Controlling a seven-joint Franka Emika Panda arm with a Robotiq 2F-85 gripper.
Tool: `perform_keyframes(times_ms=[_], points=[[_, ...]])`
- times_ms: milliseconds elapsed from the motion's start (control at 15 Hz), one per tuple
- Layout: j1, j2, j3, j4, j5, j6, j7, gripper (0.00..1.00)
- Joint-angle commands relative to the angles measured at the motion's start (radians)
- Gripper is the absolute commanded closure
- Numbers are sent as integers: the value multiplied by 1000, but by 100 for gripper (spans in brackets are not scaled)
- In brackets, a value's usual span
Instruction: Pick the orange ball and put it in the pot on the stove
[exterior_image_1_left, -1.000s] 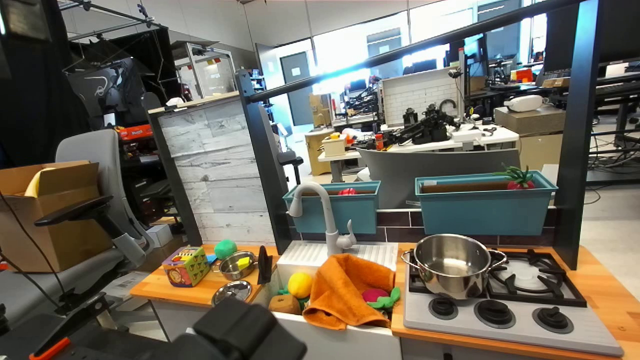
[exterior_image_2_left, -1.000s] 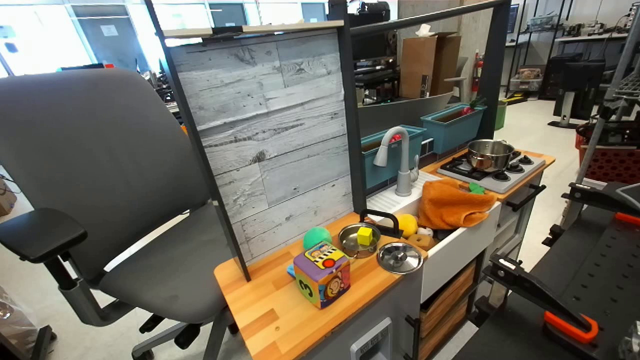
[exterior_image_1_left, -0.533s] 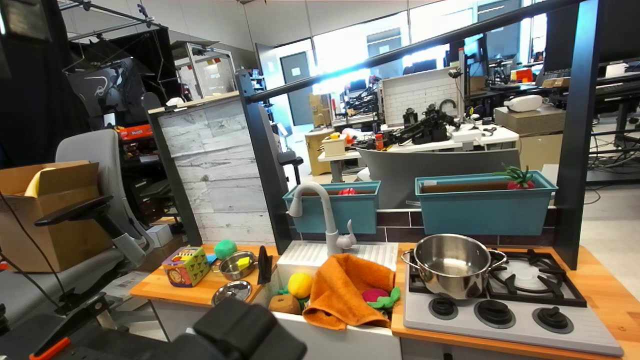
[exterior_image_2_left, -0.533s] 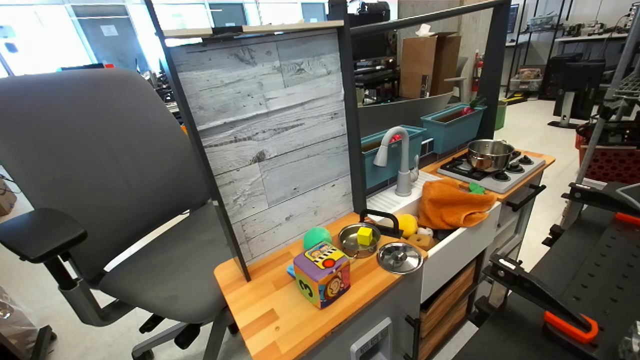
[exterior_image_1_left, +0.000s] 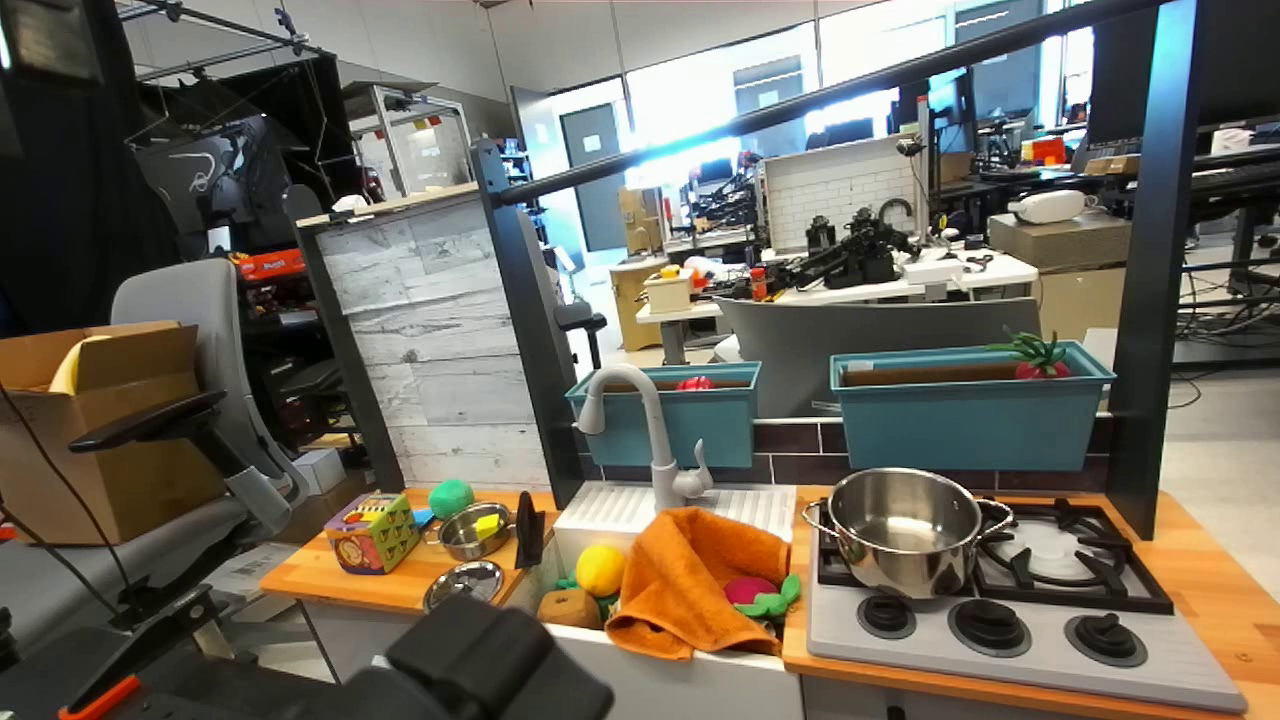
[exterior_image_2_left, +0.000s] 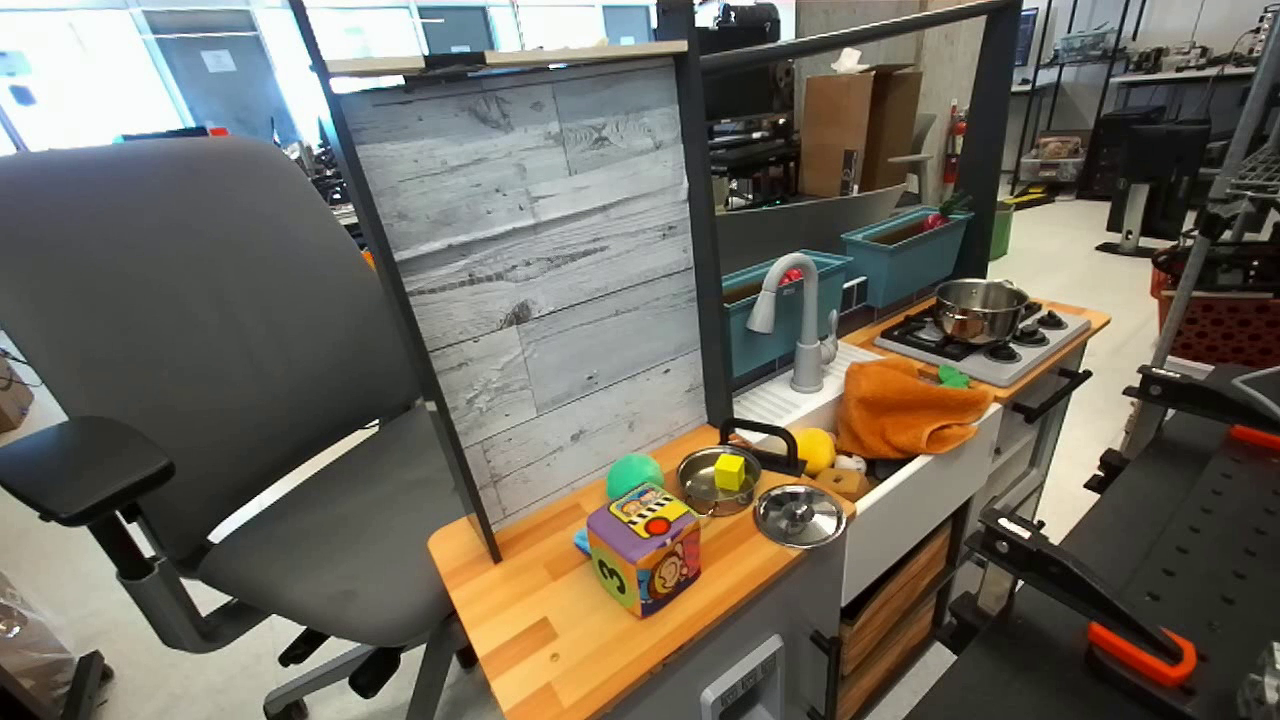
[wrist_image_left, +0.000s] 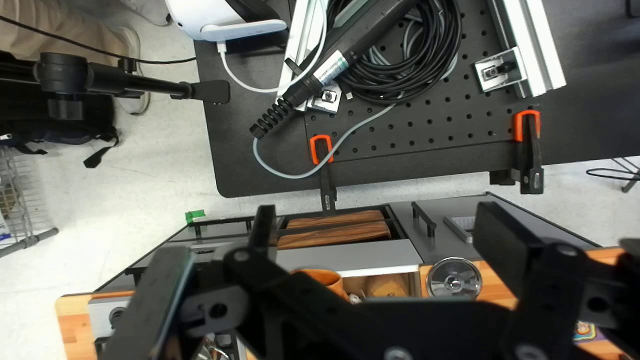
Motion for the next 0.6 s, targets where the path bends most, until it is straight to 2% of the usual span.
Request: perform_keyframes(times_ms=[0,333,533], points=[[20,0,-16,2,-9,-3,10,0],[20,0,-16,2,-9,-3,10,0],[18,0,-25,-6,6,64,26,0]])
